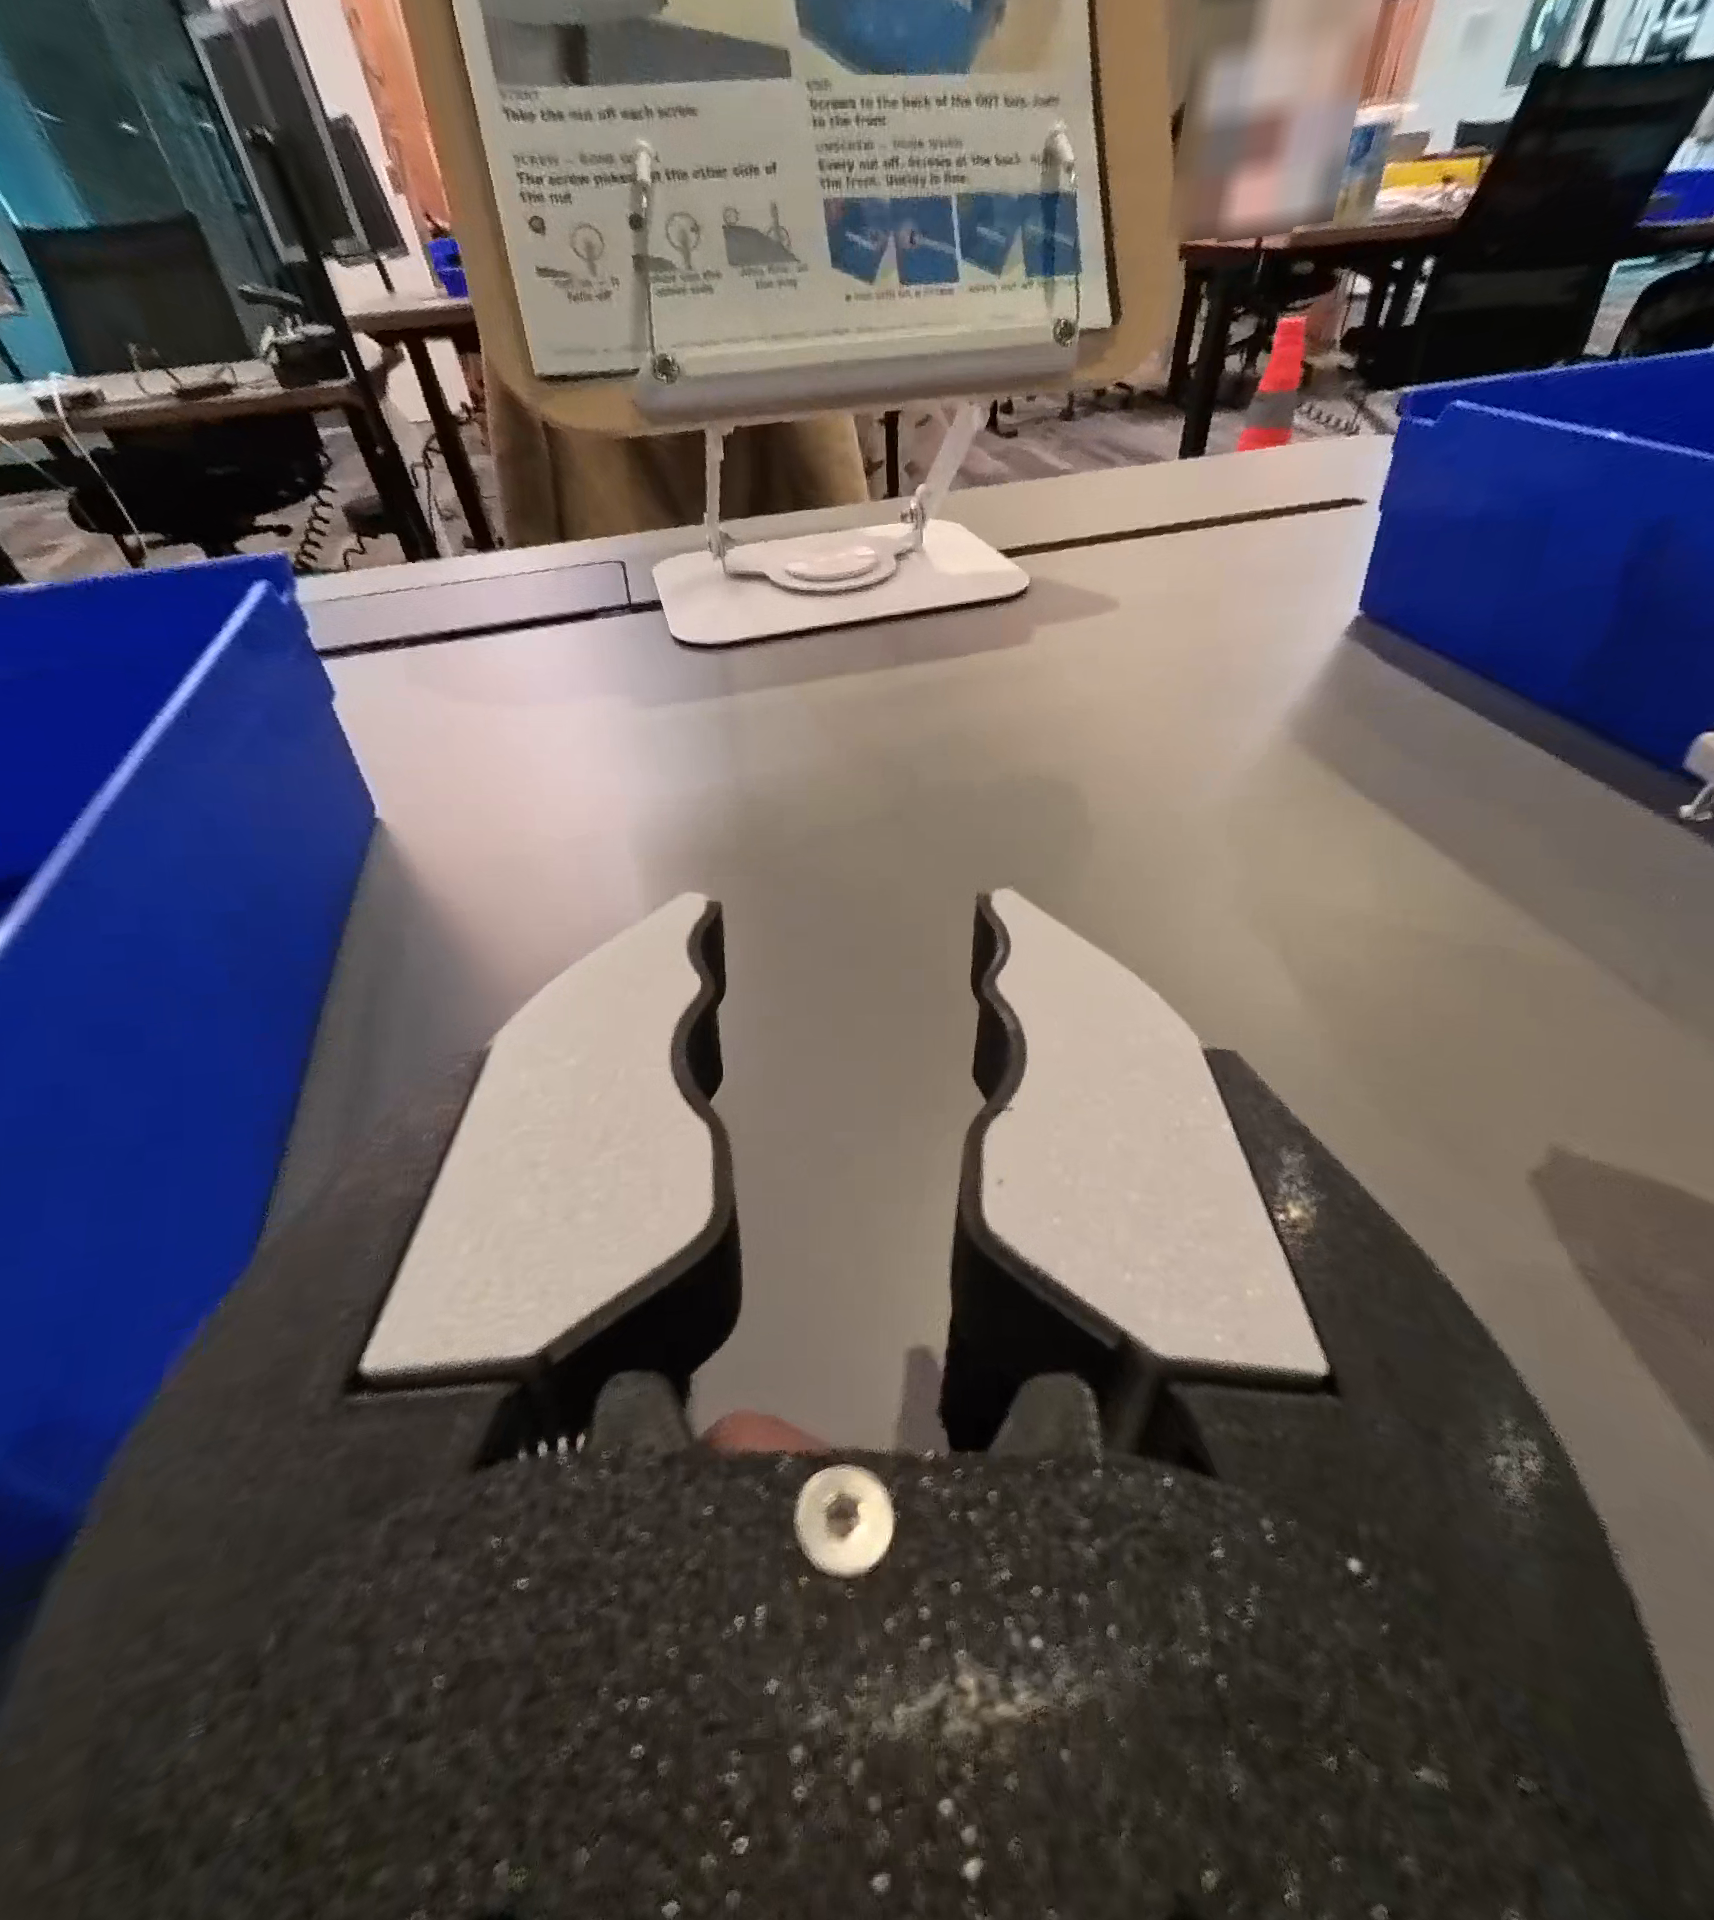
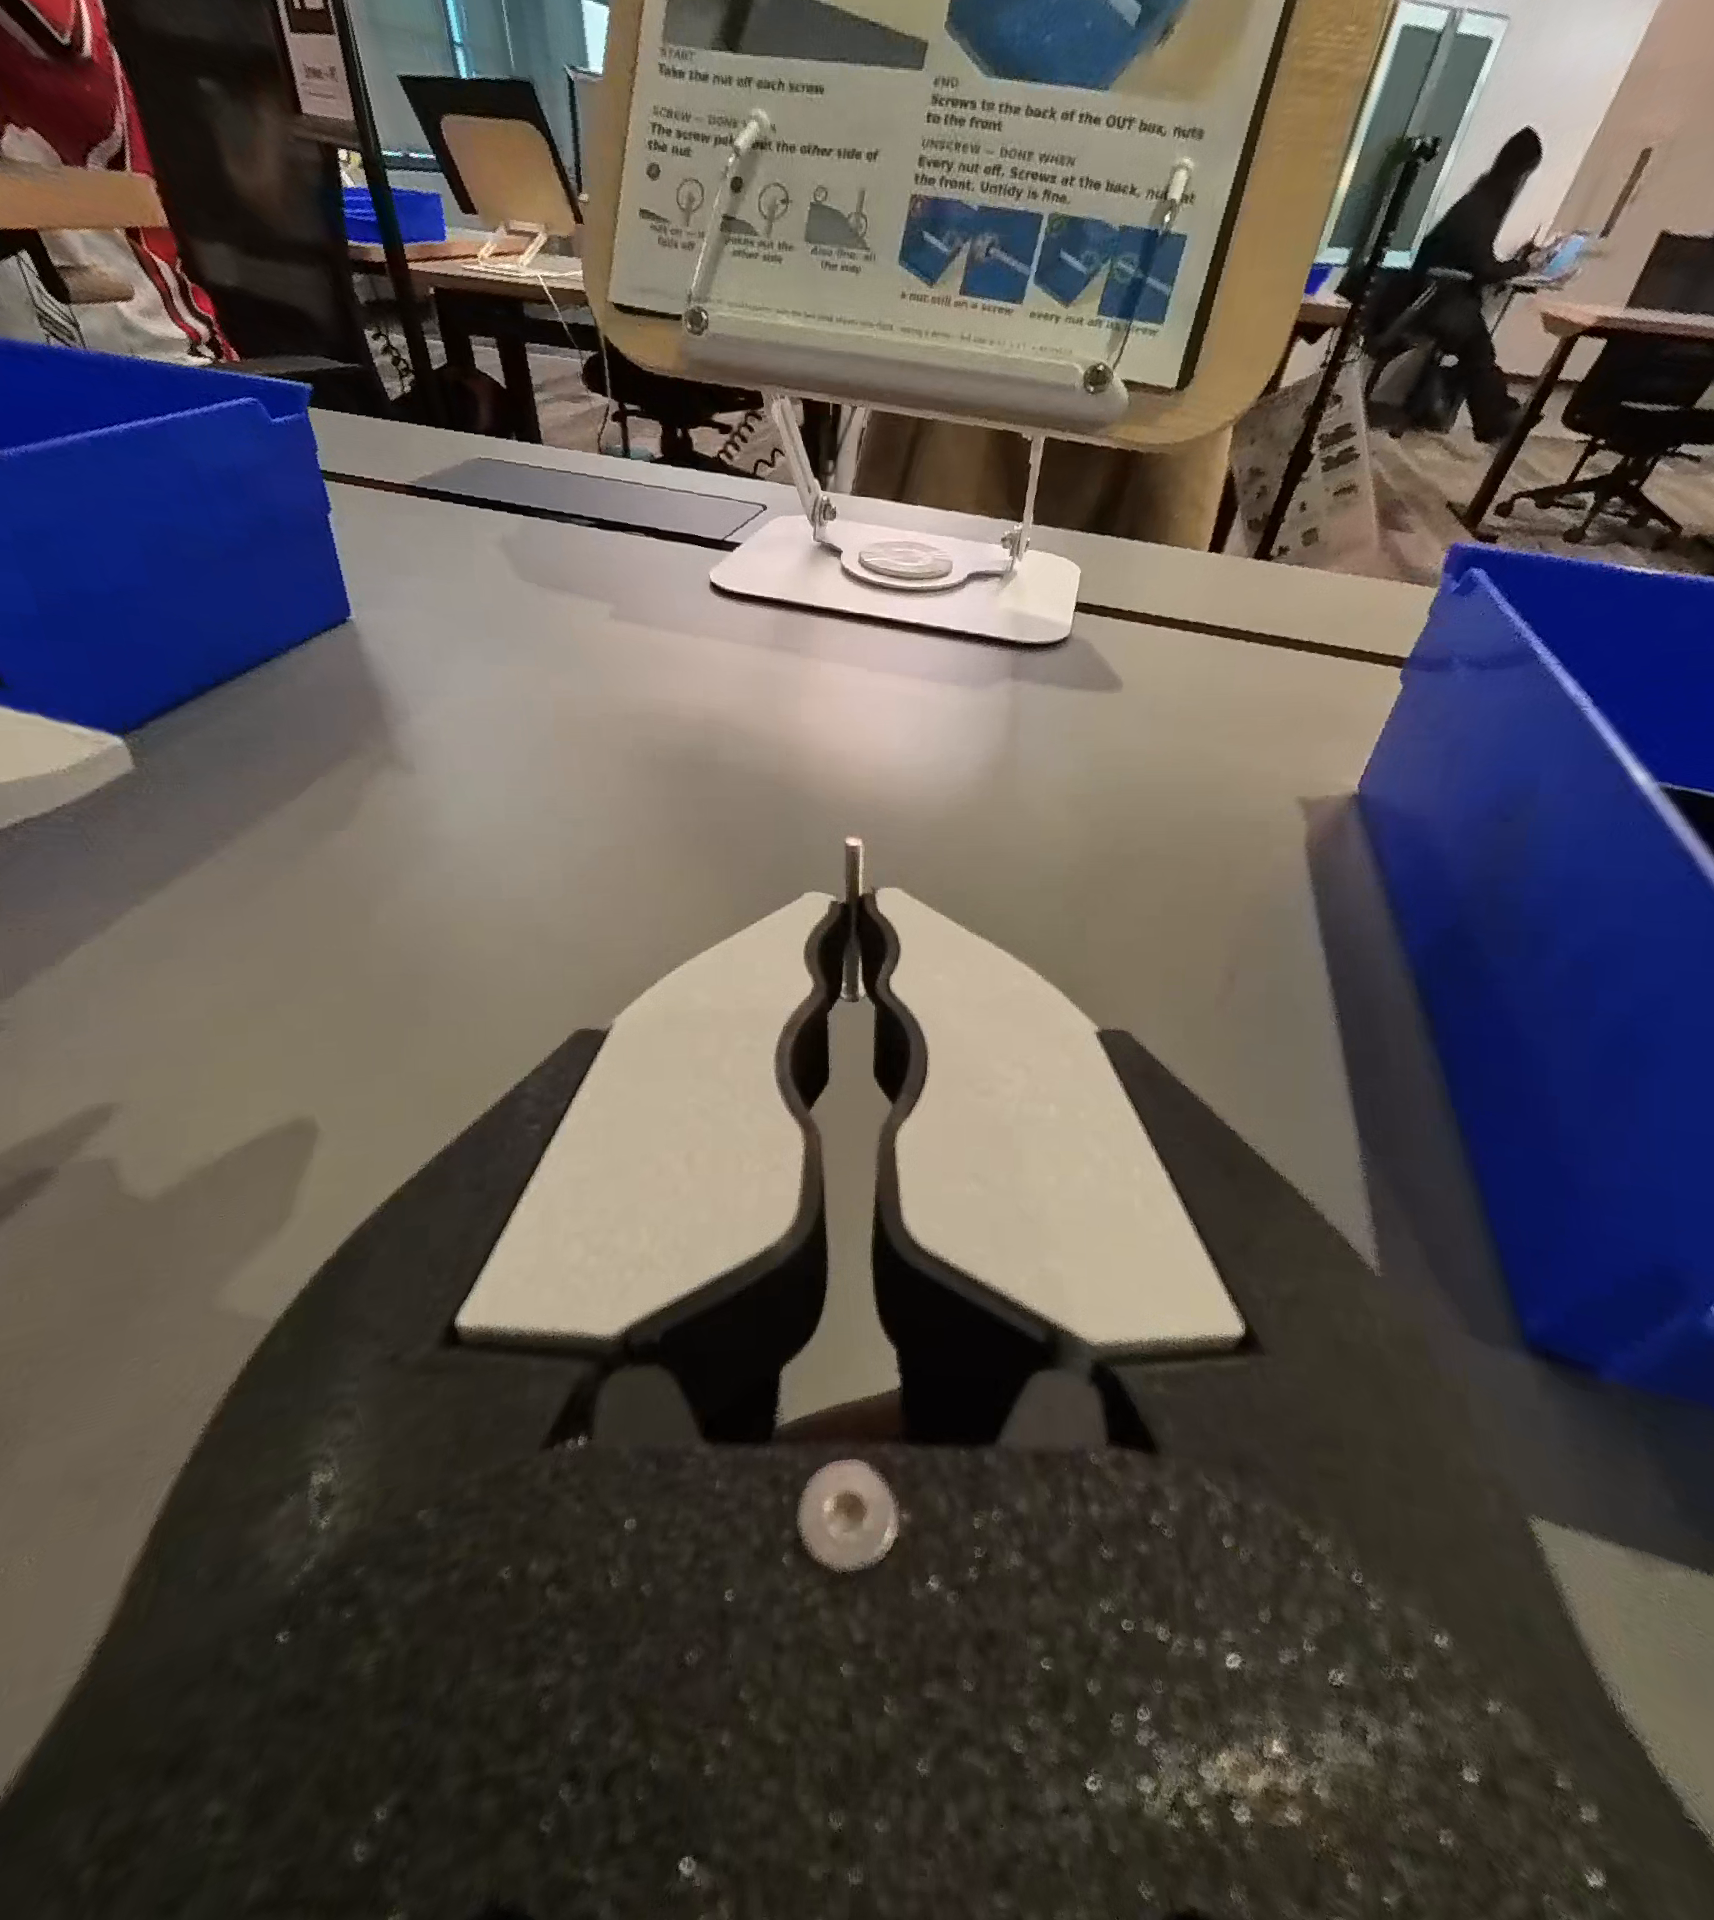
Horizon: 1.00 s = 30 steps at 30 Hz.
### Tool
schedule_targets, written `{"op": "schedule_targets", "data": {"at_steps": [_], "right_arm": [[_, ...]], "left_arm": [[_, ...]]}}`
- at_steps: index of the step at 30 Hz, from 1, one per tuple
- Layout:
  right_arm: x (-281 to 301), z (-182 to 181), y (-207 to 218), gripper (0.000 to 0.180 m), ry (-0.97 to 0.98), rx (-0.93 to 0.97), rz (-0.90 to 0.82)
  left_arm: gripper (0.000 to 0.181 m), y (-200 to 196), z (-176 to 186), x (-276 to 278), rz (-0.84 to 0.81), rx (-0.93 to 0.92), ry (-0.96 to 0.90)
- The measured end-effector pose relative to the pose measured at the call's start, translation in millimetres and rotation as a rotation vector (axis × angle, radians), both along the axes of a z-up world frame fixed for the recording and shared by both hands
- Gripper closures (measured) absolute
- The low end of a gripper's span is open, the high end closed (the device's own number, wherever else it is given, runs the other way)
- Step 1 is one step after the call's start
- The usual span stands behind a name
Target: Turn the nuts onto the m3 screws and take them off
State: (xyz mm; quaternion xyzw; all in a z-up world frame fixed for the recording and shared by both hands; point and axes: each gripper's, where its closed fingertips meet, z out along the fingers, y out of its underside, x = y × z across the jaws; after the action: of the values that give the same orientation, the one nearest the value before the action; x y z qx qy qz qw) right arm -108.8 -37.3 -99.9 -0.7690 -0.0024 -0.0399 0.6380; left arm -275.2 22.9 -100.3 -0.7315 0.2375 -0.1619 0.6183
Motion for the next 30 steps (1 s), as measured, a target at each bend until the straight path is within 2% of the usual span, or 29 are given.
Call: {"op": "schedule_targets", "data": {"at_steps": [4, 7, 10, 13, 16, 19, 24, 26, 30], "right_arm": [[3.8, -1.8, 1.7, 0.177, 0.018, -0.012, 0.010], [25.5, 22.9, 2.4, 0.177, -0.028, 0.021, 0.007], [93.5, 76.9, 10.0, 0.177, -0.063, 0.035, -0.028], [184.3, 106.4, 35.3, 0.177, -0.079, -0.090, -0.040], [265.1, 80.6, 74.2, 0.177, -0.048, -0.376, 0.002], [310.9, 19.4, 97.1, 0.177, -0.023, -0.754, 0.083], [346.3, -53.8, 101.2, 0.177, -0.064, -1.209, 0.093], [354.7, -72.5, 96.5, 0.177, -0.109, -1.334, 0.069], [346.9, -87.0, 104.6, 0.177, -0.103, -1.382, 0.079]], "left_arm": [[0.135, 1.3, -2.6, -1.8, -0.002, -0.020, -0.021], [0.133, 0.6, -3.0, -0.8, -0.011, -0.020, -0.022], [0.133, -0.7, -3.3, 0.8, -0.015, -0.009, -0.009], [0.133, -1.8, -4.3, 3.1, -0.024, -0.003, 0.007], [0.133, -1.6, -5.1, 3.6, -0.029, -0.012, 0.004], [0.132, -0.6, -5.9, 3.0, -0.029, -0.025, -0.005], [0.132, 0.1, -6.7, 2.8, -0.025, -0.029, -0.002], [0.132, 0.1, -6.4, 2.8, -0.023, -0.026, 0.000], [0.132, -0.2, -6.5, 3.2, -0.026, -0.025, 0.001]]}}
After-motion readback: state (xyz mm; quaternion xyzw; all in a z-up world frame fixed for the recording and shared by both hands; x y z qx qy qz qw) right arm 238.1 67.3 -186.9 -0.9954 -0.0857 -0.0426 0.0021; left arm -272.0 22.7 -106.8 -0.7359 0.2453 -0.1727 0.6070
